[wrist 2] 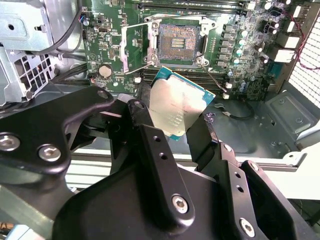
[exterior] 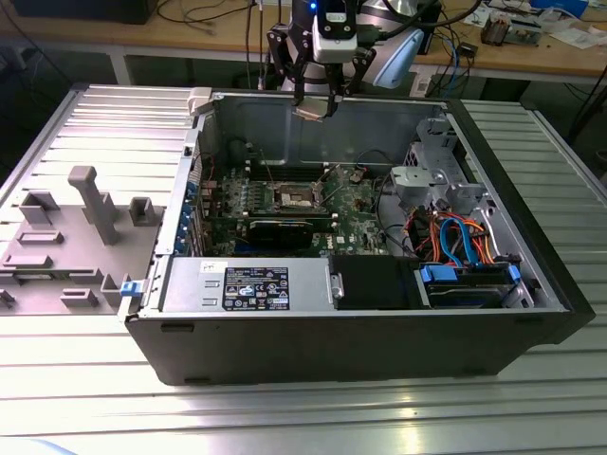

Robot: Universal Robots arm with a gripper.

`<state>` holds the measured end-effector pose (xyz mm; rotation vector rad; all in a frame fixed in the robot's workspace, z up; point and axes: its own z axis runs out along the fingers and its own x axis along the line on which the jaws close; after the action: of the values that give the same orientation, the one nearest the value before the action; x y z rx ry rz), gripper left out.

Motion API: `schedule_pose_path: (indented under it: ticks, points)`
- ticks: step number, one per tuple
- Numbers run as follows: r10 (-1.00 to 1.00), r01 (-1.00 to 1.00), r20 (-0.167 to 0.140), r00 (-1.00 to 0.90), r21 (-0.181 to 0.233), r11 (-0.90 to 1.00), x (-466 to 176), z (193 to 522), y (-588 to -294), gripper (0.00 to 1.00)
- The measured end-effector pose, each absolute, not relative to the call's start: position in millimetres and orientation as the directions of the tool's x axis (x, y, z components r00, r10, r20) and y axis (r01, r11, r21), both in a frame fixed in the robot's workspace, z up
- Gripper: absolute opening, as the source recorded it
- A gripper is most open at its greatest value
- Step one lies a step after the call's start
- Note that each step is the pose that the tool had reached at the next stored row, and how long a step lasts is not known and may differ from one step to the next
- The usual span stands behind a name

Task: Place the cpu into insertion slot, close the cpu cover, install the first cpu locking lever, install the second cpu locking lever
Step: 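Place the cpu into insertion slot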

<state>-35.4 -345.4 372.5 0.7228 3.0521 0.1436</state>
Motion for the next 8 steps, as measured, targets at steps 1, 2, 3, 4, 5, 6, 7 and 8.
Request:
schedule_pose_path:
  ticks: [1,2,3,4,5,6,7,8]
  points:
    - [0.449,0.449,0.019,-0.893,0.089,0.889,-35.4,372.5,-345.4,0.53]
    - [0.45,0.449,0.019,-0.893,0.089,0.889,-35.4,372.5,-345.4,0.53]
    - [0.452,0.451,0.019,-0.892,0.089,0.888,-35.4,372.5,-345.4,0.53]
    - [0.454,0.453,0.019,-0.891,0.089,0.887,-35.4,372.5,-345.4,0.53]
    - [0.456,0.456,0.019,-0.89,0.089,0.885,-35.4,372.5,-345.4,0.53]
    - [0.458,0.458,0.019,-0.889,0.089,0.885,-35.4,372.5,-345.4,0.53]
    - [0.459,0.459,0.019,-0.888,0.089,0.884,-35.4,372.5,-345.4,0.53]
    - [0.461,0.46,0.019,-0.887,0.089,0.883,-35.4,372.5,-345.4,0.53]
